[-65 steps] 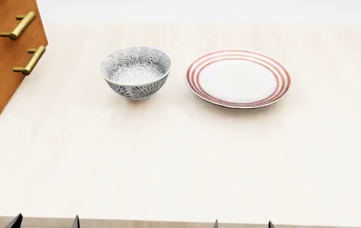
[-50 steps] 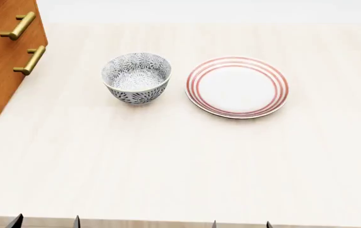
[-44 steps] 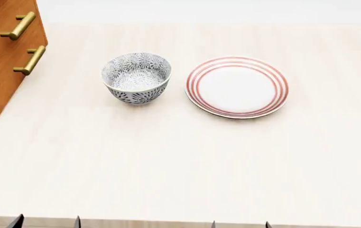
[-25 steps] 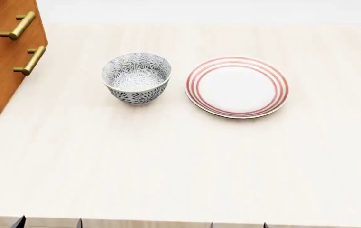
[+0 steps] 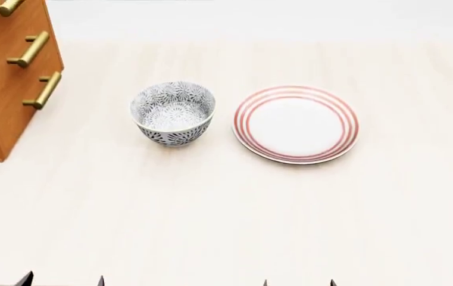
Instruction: Open the top drawer of the cabinet.
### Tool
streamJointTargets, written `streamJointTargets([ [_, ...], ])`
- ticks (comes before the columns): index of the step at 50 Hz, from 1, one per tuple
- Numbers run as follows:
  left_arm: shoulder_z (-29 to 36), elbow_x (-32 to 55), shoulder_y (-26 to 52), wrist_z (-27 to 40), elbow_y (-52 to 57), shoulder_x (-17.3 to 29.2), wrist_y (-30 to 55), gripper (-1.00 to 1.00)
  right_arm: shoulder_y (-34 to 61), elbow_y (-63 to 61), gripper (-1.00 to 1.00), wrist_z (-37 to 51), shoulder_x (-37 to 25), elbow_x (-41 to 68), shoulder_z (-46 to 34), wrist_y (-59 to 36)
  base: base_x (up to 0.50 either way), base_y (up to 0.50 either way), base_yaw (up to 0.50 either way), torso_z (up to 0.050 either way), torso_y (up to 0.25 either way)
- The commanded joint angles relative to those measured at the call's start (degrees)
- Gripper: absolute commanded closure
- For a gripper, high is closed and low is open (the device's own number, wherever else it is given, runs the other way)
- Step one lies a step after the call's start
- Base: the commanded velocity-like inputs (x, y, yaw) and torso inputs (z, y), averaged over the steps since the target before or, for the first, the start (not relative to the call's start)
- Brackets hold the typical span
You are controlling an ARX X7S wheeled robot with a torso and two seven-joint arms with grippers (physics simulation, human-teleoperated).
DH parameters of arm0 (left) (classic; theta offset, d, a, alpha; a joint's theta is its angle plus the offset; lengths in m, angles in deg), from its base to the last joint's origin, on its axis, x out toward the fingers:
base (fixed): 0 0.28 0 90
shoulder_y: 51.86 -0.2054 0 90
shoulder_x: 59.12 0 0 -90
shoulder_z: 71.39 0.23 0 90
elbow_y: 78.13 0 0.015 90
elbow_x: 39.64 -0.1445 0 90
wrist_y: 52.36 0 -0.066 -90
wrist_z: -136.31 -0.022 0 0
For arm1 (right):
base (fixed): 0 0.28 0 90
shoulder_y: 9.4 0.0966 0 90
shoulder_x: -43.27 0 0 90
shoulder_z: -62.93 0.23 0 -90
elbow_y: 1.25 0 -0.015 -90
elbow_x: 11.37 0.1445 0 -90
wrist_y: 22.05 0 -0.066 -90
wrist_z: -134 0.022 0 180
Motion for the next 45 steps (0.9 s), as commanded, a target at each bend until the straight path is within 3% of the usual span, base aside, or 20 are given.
streamJointTargets([
  [1, -0.60, 0.17, 0.11, -0.38, -0.13, -0.35, -0.41, -1.00, 0.15, 0.06, -1.00, -0.20, 0.31, -0.04, 0.53, 0.09, 0.00, 0.00, 0.00, 0.050, 0.000],
  [23, 1.14, 1.27, 0.33, 0.96, -0.45, 0.92, -0.75, -1.00, 0.30, 0.21, -1.00, 1.01, -1.06, 1.15, -1.23, 0.65, 0.00, 0.00, 0.00, 0.049, 0.000],
  [28, 1.25, 2.14, 0.12, 0.91, 0.05, 1.15, -1.07, -1.00, 0.29, 0.17, -1.00, 1.09, -1.31, 1.48, -1.56, 1.08, 0.08, 0.00, 0.00, 0.000, 0.000],
  [45, 2.06, 3.09, 0.51, 1.68, -0.45, 1.80, -1.15, -1.00, 0.55, -0.04, -1.00, 1.96, -1.98, 2.56, -2.26, 0.55, 0.50, 0.00, 0.00, 0.000, 0.000],
])
